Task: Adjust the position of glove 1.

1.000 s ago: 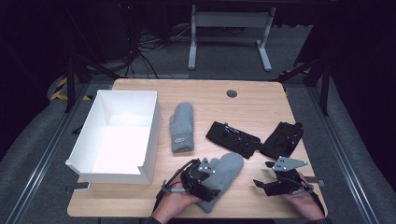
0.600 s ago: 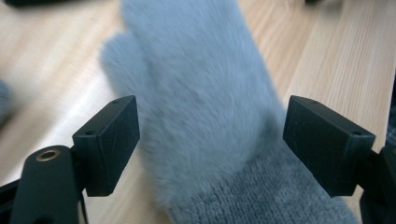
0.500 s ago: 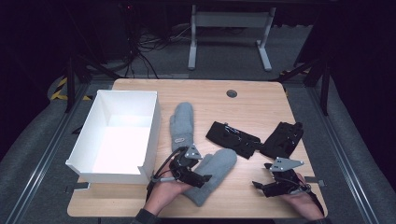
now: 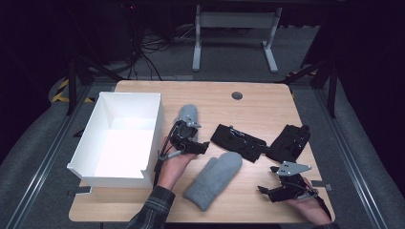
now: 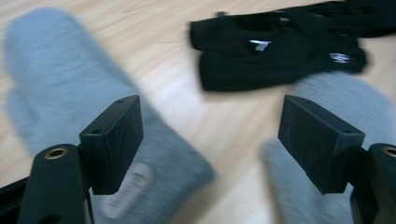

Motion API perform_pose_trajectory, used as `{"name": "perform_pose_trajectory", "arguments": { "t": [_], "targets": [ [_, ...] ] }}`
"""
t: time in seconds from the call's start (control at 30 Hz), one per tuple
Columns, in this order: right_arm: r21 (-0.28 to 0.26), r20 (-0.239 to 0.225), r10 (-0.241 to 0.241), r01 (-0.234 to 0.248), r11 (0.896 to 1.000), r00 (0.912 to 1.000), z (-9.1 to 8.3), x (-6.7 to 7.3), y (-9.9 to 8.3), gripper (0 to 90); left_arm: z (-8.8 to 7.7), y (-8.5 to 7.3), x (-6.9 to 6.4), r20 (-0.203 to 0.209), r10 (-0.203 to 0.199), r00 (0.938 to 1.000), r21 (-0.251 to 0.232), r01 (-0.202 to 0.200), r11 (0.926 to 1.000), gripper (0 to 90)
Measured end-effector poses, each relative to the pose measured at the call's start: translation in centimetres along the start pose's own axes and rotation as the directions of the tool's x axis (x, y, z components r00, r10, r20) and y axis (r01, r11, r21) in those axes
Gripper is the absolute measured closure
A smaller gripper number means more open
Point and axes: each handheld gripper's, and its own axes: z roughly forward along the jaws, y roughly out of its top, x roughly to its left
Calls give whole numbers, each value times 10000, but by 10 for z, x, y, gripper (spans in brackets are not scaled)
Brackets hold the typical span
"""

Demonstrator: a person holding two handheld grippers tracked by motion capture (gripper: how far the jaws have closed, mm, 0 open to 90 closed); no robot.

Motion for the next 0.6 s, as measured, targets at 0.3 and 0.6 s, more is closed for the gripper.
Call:
{"name": "perform_pose_trajectory", "arguments": {
  "t": [0.3,0.6],
  "targets": [
    [-30,12,3,-3,10000,10000,0,0,0,101,21,9,32,-1081,-1249,9863,89,1266,9919,252],
    [-50,16,13,-13,10000,10000,0,0,-1,102,44,3,47,-1500,-1651,9748,738,1775,9813,373]
  ]
}}
